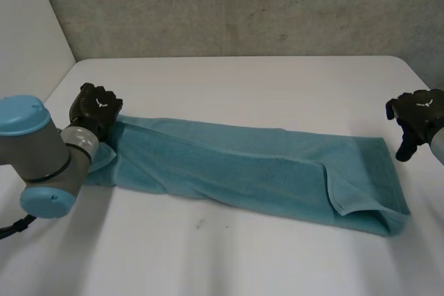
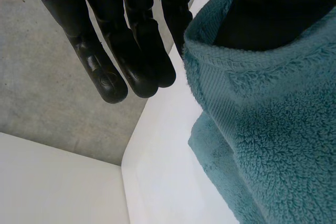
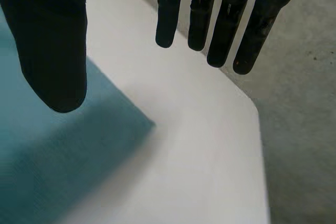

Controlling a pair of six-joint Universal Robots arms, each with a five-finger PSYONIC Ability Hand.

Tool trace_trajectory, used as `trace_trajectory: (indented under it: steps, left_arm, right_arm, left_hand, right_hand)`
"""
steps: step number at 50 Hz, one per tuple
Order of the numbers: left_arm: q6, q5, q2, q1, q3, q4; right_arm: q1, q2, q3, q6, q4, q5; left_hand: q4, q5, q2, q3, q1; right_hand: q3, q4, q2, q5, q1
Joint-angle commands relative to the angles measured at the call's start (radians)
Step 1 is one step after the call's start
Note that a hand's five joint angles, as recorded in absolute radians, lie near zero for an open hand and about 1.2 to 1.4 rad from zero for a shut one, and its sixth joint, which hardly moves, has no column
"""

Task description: Fold the laundry

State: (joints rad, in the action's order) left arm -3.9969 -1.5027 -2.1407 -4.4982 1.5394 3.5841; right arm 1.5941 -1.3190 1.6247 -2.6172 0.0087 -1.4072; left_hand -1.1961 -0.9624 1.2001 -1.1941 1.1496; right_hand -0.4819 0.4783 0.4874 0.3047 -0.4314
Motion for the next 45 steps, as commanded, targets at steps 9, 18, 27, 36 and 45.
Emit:
trace_trajectory:
  steps: [9,18,27,36,45]
  left_arm:
    - [0.001,0.007,0.084,-0.006,0.108,0.004]
    - [0.004,0.007,0.091,-0.015,0.11,0.004]
    - [0.015,0.007,0.099,-0.013,0.11,0.004]
    - [0.016,0.007,0.1,-0.007,0.11,0.004]
    - [0.016,0.007,0.099,-0.013,0.108,0.005]
  right_arm:
    - [0.007,-0.336,0.279,-0.029,0.151,0.235]
    - [0.017,-0.393,0.415,0.186,0.139,0.232]
    - [0.04,-0.373,0.475,0.212,0.04,0.228]
    - [0.043,-0.237,0.5,0.213,-0.085,0.228]
    - [0.037,-0.103,0.443,0.197,-0.16,0.217]
  left_hand:
    - [-0.2,-0.259,0.196,-0.202,0.247]
    - [-0.2,-0.259,0.196,-0.202,0.247]
    - [-0.2,-0.259,0.196,-0.202,0.247]
    - [-0.2,-0.259,0.196,-0.202,0.247]
    - [-0.2,-0.259,0.196,-0.202,0.247]
  right_hand:
    - [-0.073,0.076,0.067,0.075,-0.123]
    - [-0.173,0.176,0.167,0.175,-0.223]
    - [-0.208,0.211,0.202,0.211,-0.258]
    - [-0.281,0.285,0.276,0.284,-0.332]
    - [-0.912,0.916,0.907,0.915,-0.963]
